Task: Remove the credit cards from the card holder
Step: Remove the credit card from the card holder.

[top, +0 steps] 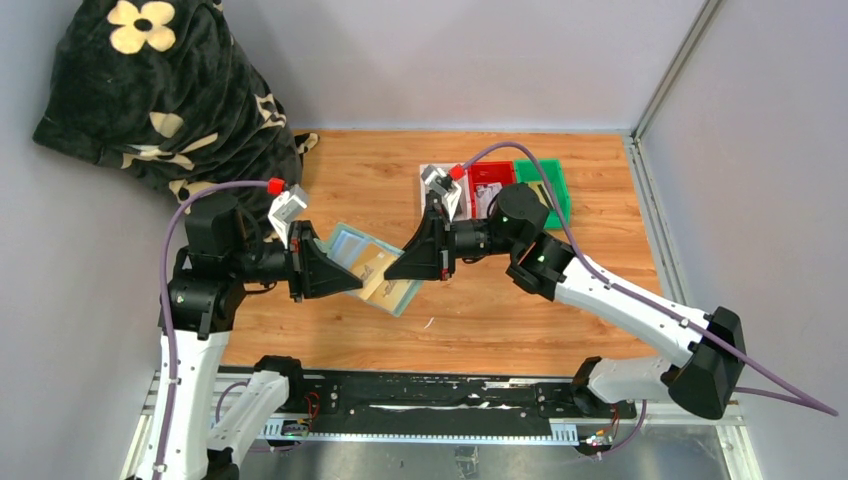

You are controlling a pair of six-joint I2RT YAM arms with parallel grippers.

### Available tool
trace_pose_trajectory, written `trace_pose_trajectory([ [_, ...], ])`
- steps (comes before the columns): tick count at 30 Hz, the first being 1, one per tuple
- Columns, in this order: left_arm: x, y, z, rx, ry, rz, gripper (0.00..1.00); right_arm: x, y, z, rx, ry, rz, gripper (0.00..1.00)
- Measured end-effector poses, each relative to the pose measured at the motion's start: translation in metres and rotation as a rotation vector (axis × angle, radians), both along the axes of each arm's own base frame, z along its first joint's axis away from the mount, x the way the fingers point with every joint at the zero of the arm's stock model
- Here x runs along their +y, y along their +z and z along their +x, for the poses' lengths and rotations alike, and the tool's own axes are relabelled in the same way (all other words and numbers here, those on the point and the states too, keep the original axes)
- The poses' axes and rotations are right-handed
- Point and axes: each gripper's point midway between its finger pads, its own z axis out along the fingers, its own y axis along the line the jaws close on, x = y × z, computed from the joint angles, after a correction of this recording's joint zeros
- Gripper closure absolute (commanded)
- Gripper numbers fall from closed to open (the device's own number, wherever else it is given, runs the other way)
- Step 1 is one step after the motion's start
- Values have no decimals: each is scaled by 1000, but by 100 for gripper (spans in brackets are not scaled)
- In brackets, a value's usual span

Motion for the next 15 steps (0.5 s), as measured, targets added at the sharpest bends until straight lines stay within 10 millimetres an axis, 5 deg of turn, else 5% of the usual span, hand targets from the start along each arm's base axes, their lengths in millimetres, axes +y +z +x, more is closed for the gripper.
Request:
trace_pose_trajectory([
  [2,0,1,0,0,6,1,43,1,-1,2,9,-9,-9,100],
  [4,1,0,1,-3,23,5,29,1,1,2,21,-4,-33,100],
  [15,3,-2,5,-41,59,21,39,3,-2,5,-36,24,-190,100],
])
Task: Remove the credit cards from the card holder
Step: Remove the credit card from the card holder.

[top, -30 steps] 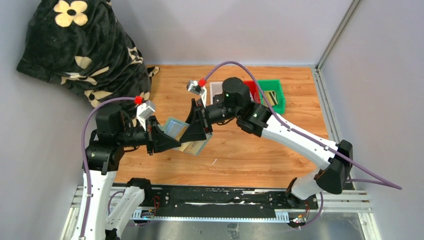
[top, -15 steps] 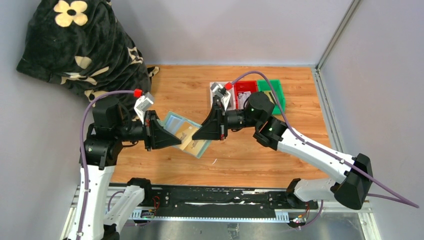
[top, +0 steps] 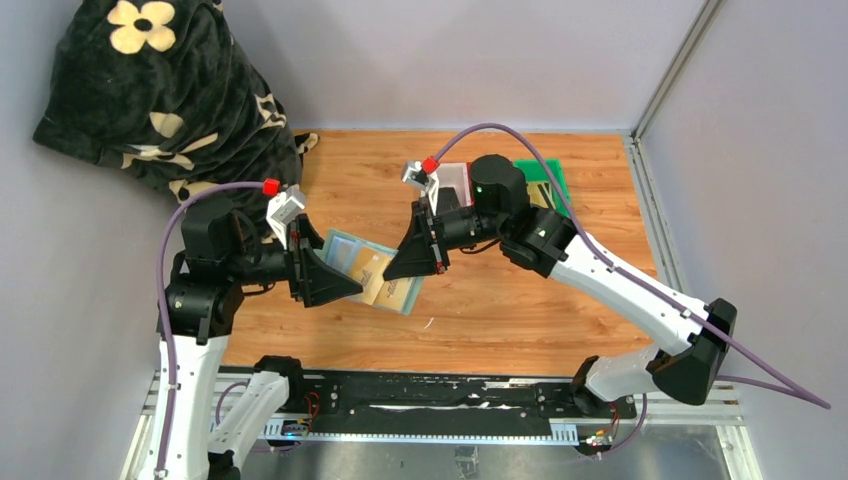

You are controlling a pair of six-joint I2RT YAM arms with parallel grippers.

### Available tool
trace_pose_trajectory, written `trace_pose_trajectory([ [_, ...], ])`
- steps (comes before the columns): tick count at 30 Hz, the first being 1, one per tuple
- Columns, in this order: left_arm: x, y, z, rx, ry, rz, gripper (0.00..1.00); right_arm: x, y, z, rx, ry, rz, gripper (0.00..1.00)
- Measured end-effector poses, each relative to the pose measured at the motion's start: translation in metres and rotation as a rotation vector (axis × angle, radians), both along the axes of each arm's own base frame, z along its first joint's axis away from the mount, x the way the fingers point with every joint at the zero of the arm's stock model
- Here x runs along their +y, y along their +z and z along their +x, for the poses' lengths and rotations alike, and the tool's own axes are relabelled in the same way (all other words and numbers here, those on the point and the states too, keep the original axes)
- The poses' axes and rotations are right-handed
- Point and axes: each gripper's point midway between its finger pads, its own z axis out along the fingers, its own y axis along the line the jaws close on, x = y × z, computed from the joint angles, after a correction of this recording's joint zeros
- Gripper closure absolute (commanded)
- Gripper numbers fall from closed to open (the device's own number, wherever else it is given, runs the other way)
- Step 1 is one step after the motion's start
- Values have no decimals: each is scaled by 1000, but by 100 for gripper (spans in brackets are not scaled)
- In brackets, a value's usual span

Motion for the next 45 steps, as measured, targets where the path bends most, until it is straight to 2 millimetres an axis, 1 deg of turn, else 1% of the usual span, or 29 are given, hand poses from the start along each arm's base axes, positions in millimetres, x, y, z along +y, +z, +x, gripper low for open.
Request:
trace_pose_trajectory([
  [2,0,-1,1,5,0,1,41,0,-6,1,-11,7,-36,100],
  [6,0,-4,1,9,-8,0,49,0,-16,-3,-28,30,-97,100],
  [11,-1,-16,2,35,-20,2,60,3,-20,-8,-53,63,-135,100],
  [13,-1,-21,1,52,-31,-1,68,5,-20,-9,-62,70,-145,100],
  [17,-2,-23,-3,59,-58,-11,84,6,-26,-7,-69,65,-168,90],
  [19,-3,-23,-5,57,-69,-15,90,6,-27,-5,-75,61,-172,72],
  [20,-3,-22,-5,52,-71,-16,93,6,-27,-5,-76,59,-171,66],
  [21,-3,-22,-6,49,-73,-17,95,6,-27,-4,-70,56,-170,56],
  [22,-3,-22,-7,45,-75,-18,96,7,-26,-3,-72,56,-155,49],
  [25,-3,-21,-8,46,-81,-21,99,5,-28,3,-38,42,-123,31],
  [26,-3,-21,-8,49,-83,-22,99,3,-29,6,-25,33,-114,26],
  [27,-3,-21,-8,52,-85,-23,100,2,-30,11,-12,22,-102,23],
  [29,-3,-21,-8,55,-86,-24,100,-4,-32,20,13,-9,-80,23],
  [32,-3,-20,-4,59,-71,-18,100,-17,-24,43,35,-101,-41,23],
  [35,-2,-17,3,58,-26,-2,100,-42,-8,68,19,-254,11,23],
  [36,-1,-16,5,57,-9,3,100,-50,-3,72,10,-299,27,23],
  [37,0,-16,9,57,15,10,100,-58,4,73,-4,-337,52,23],
  [38,1,-15,12,61,37,14,100,-65,12,70,-19,-362,81,24],
  [41,2,-13,24,87,104,7,100,-80,37,53,-50,-385,185,26],
  [43,1,-10,28,93,132,-18,100,-82,45,46,-46,-372,224,27],
  [45,0,-11,33,116,162,-52,100,-79,49,40,-31,-347,250,27],
])
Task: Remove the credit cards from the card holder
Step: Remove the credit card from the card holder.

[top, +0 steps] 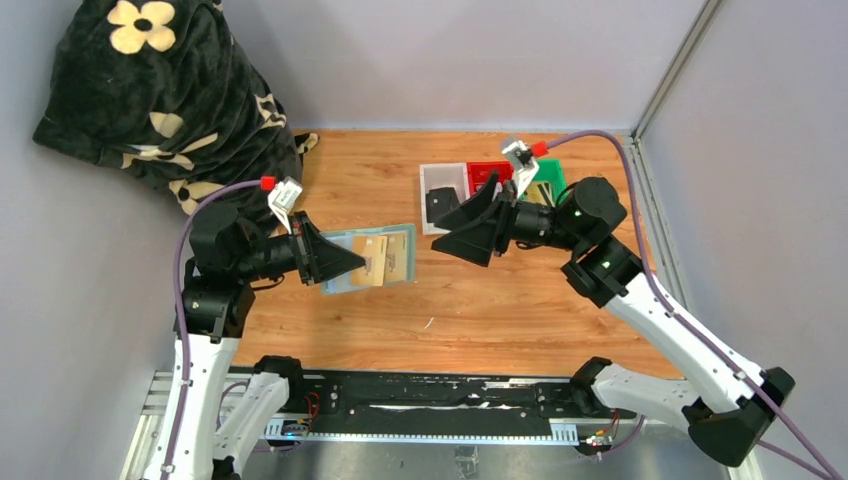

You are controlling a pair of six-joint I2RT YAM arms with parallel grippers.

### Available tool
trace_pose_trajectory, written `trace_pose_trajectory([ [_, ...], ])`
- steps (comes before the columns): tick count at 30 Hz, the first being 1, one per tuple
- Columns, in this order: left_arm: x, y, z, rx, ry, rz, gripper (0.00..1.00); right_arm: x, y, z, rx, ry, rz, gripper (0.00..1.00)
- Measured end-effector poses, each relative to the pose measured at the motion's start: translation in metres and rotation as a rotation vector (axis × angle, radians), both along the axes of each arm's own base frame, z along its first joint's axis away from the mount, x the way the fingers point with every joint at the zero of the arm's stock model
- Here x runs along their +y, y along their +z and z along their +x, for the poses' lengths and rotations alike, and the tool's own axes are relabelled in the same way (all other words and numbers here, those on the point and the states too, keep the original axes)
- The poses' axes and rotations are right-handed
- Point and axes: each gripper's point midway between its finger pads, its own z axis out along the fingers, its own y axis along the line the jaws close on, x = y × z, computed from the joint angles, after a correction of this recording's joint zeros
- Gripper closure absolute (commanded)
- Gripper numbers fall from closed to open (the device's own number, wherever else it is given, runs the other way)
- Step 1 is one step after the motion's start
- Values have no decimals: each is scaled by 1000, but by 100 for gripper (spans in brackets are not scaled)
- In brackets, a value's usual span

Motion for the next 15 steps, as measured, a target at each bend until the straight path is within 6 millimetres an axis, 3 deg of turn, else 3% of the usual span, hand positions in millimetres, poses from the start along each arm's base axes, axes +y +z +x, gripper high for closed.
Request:
trace_pose_trajectory([
  [3,-1,0,5,27,38,-48,100,14,-8,-8,37,59,3,28],
  [9,-3,18,9,16,55,-113,100,50,-55,-20,166,176,-81,30],
  [15,-3,24,9,10,54,-130,100,59,-60,-20,187,207,-78,31],
])
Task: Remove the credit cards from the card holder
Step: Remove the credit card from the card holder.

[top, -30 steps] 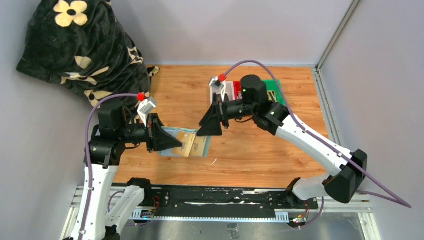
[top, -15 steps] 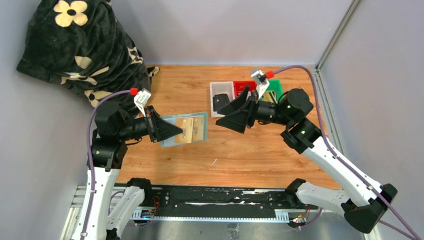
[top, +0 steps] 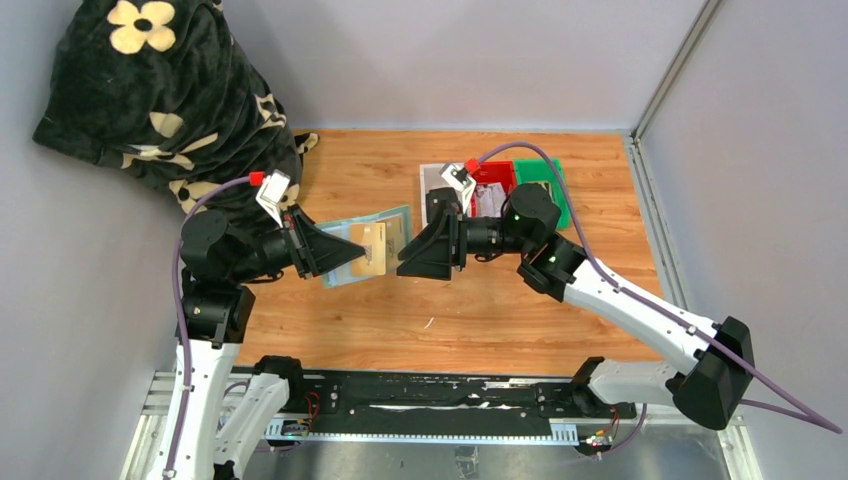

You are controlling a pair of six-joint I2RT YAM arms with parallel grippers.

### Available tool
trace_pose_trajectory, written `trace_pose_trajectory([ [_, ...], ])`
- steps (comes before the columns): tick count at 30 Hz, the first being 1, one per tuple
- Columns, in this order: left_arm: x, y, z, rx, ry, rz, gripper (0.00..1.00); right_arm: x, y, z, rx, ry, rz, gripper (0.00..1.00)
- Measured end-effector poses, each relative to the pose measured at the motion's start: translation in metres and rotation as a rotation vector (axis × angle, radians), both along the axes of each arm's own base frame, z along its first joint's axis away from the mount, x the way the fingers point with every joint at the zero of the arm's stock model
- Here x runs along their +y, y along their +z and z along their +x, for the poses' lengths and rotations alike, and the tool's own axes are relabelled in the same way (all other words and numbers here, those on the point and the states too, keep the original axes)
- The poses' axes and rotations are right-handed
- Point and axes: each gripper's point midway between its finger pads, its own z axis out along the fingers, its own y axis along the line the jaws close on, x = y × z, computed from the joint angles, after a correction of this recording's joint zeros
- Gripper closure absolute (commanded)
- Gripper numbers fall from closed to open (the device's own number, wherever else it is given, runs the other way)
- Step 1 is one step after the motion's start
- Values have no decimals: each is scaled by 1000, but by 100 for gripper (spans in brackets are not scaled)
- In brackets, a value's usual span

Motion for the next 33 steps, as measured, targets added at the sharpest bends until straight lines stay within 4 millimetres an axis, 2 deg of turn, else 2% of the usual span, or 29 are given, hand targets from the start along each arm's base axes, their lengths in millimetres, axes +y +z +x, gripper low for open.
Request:
trace_pose_trajectory([
  [7,-1,5,-1,-5,-8,-14,100,10,-1,3,17,23,23,35],
  [15,-1,1,0,-3,-7,-12,100,25,-6,5,64,61,30,54],
  [24,-1,-2,0,-9,-9,0,100,29,13,4,46,77,84,61],
  [33,0,-4,-3,-13,-15,10,100,36,10,8,78,84,94,77],
])
